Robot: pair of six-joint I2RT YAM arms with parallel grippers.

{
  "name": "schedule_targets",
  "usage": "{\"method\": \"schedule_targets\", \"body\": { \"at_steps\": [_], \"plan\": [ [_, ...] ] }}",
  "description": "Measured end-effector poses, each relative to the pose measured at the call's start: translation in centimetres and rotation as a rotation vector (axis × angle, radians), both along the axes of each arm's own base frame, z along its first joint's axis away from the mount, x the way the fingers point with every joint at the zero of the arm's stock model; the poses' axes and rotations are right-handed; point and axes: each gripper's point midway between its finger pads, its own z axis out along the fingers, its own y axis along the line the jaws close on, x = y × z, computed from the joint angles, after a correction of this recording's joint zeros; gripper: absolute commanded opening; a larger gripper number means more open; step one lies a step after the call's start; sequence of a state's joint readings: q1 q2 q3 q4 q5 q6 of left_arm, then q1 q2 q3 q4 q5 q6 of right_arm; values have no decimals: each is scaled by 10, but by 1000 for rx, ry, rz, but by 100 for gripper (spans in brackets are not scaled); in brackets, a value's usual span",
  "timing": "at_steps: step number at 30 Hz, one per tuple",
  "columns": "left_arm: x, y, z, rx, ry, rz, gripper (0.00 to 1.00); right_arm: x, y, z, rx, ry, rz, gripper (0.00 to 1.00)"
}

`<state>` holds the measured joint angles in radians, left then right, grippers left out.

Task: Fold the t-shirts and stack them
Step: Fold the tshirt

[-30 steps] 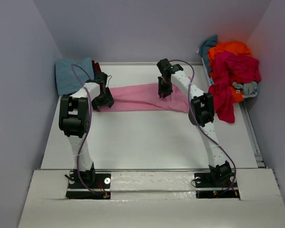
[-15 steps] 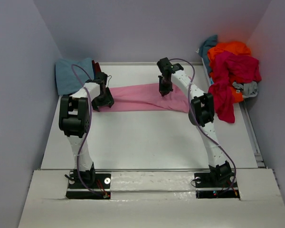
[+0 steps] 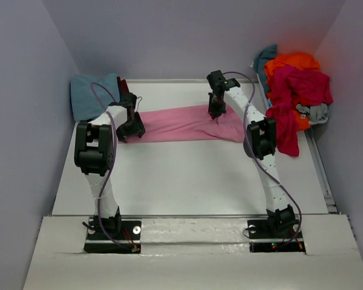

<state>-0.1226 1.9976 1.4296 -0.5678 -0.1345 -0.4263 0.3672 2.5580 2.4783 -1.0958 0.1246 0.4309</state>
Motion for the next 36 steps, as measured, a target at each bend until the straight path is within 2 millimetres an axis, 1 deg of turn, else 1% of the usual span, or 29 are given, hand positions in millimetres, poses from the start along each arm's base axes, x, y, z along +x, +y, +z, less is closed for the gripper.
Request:
{"method": "schedule_targets", "body": {
  "at_steps": [2,4,5,6,8,9,10,11,12,18,22,26,31,34,36],
  "plan": [
    [-1,0,0,0,0,0,81,2,-3,0,2,-3,-10,7],
    [-2,0,1,0,1,0,81,3,-4,0,3,-4,-12,10],
    [-3,0,1,0,2,-1,81,3,-3,0,4,-4,-14,14],
    [-3,1,1,1,2,-2,81,3,-3,0,5,-5,-13,19],
    [-3,1,1,2,2,-3,81,4,-2,1,9,-8,-11,35],
    [-3,1,1,2,2,-3,81,4,0,1,18,-10,-5,46],
    [-3,1,1,3,3,-4,81,5,0,1,24,-11,3,50],
    [-3,1,1,3,3,-5,81,6,2,2,37,-14,11,58],
    [-3,1,1,4,3,-6,81,7,3,2,45,-17,15,60],
    [-3,1,1,4,4,-7,81,7,3,1,50,-25,33,62],
    [-4,0,1,4,5,-7,81,2,0,12,42,-32,33,62],
    [-4,1,1,4,5,-7,81,-3,-6,39,38,-69,29,62],
    [-4,0,1,6,5,-9,81,-9,-12,92,46,-152,6,61],
    [-3,-1,3,17,-1,-13,81,-19,-16,108,45,-164,-9,60],
    [-2,-1,7,26,-12,-17,81,-31,-21,106,40,-146,-15,60]
  ]
}}
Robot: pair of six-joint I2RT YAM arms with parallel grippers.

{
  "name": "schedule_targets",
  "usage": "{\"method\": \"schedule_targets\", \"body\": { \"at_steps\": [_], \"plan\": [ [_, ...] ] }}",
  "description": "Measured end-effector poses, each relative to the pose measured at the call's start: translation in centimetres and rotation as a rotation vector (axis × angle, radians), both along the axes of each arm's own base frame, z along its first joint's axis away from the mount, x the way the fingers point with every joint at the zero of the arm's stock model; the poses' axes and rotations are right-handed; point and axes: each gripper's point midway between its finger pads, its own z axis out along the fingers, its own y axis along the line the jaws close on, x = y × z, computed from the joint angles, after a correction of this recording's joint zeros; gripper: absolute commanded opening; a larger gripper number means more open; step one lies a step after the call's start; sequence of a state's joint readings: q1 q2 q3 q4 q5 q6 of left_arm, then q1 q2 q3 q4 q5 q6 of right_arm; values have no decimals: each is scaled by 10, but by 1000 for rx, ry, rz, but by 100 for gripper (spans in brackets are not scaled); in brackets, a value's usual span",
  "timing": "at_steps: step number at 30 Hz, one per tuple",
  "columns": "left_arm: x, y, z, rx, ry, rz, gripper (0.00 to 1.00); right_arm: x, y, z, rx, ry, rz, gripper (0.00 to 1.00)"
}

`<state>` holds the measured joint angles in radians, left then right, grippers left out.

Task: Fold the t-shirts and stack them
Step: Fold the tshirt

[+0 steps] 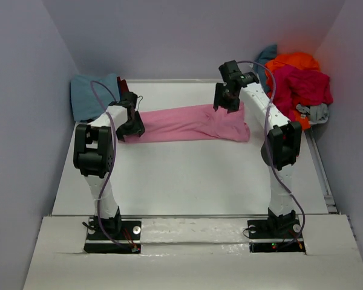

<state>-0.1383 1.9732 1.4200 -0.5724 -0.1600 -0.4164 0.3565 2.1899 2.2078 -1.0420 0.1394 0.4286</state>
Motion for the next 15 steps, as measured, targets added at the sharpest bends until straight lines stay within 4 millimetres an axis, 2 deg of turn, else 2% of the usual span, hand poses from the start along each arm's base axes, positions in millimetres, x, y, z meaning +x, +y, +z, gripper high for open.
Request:
{"method": "schedule_targets", "body": {
  "at_steps": [3,8,13,15],
  "plan": [
    [6,-1,14,16,-34,-4,81,-25,-8,-19,-20,76,-11,60],
    [43,-9,60,43,-177,-16,81,-48,-14,-58,-54,182,-16,59],
    [63,-13,92,53,-267,-17,81,-48,-13,-62,-49,184,-19,59],
    [68,-12,93,58,-274,-14,81,-47,-12,-62,-45,180,-20,59]
  ]
}}
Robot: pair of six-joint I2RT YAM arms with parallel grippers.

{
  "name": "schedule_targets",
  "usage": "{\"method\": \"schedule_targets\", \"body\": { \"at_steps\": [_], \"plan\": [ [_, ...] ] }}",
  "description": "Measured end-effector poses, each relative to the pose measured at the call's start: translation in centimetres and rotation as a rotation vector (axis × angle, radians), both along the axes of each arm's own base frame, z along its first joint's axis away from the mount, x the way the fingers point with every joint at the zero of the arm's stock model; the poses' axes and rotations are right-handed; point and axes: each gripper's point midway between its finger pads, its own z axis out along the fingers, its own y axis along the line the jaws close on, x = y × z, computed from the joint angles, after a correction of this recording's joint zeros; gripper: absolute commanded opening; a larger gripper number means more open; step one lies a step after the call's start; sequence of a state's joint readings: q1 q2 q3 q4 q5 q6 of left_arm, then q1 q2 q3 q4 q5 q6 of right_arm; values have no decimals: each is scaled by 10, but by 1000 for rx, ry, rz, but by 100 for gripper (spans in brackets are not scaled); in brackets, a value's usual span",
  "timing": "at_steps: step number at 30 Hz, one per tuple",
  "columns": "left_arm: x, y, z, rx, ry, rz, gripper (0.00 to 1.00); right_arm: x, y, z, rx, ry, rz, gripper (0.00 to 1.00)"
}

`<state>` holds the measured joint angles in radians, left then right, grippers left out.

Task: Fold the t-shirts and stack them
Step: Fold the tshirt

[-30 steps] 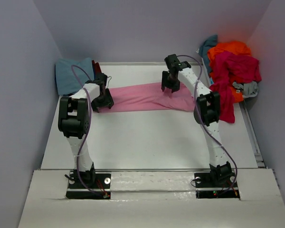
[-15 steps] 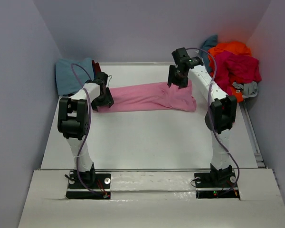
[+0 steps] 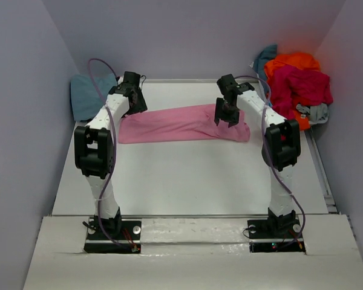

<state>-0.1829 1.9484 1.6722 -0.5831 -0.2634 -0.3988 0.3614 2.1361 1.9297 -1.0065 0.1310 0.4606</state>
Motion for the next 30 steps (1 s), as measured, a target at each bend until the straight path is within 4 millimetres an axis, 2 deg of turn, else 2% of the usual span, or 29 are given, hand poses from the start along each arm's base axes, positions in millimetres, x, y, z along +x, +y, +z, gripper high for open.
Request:
{"method": "schedule_targets", "body": {
  "at_steps": [2,5,10,12,19,23,28,30],
  "plan": [
    [4,-1,-5,2,6,-1,81,0,0,-2,0,1,-1,59],
    [9,-1,-31,10,51,-1,81,-1,0,-6,-1,6,-3,59],
    [4,-2,-82,23,158,-12,81,-4,0,-11,1,17,-2,58],
    [2,-2,-94,23,184,-14,81,-4,0,-12,5,18,-4,58],
    [3,0,-94,36,179,-5,80,-6,4,-13,23,27,-5,58],
    [0,1,-95,39,174,7,80,-8,8,-21,42,52,-13,58],
    [-21,5,-95,38,188,16,80,-13,13,-61,45,152,-34,58],
    [-32,7,-96,41,205,17,80,-9,15,-67,47,165,-47,59]
  ]
}}
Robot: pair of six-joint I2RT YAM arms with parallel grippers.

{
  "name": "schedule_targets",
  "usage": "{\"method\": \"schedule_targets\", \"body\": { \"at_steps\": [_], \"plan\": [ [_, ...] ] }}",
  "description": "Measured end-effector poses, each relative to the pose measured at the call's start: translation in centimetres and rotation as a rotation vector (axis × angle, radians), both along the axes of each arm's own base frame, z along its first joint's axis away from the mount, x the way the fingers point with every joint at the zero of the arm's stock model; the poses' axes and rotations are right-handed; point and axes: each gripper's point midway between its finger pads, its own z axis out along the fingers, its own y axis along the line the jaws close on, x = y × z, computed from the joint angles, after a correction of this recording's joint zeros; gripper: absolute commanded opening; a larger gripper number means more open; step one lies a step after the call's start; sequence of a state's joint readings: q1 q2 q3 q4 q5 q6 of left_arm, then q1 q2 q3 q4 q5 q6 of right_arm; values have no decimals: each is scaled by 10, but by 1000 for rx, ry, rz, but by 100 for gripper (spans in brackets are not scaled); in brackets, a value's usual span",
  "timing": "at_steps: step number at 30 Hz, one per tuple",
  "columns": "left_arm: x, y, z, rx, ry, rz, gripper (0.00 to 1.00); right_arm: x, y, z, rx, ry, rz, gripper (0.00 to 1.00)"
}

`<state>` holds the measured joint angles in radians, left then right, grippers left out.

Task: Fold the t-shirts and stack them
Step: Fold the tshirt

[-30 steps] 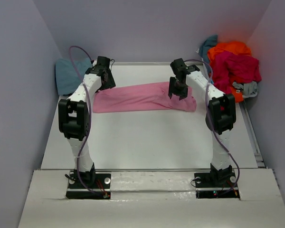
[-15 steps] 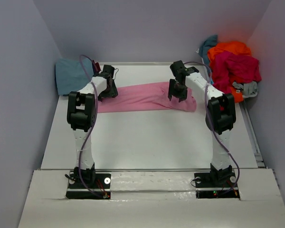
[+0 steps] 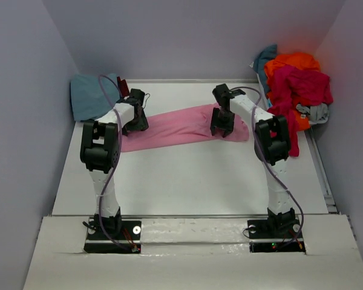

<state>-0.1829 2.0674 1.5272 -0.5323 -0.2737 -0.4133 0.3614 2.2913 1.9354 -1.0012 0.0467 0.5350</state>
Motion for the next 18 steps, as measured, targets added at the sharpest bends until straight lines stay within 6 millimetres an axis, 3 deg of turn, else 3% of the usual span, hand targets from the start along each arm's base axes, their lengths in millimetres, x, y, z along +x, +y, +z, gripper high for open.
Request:
{"method": "schedule_targets", "body": {
  "at_steps": [11,18],
  "plan": [
    [-21,0,-1,-4,36,-8,79,21,-1,3,32,-11,-90,59],
    [-68,-17,-1,-10,117,-71,78,52,-2,7,48,-53,-120,59]
  ]
}}
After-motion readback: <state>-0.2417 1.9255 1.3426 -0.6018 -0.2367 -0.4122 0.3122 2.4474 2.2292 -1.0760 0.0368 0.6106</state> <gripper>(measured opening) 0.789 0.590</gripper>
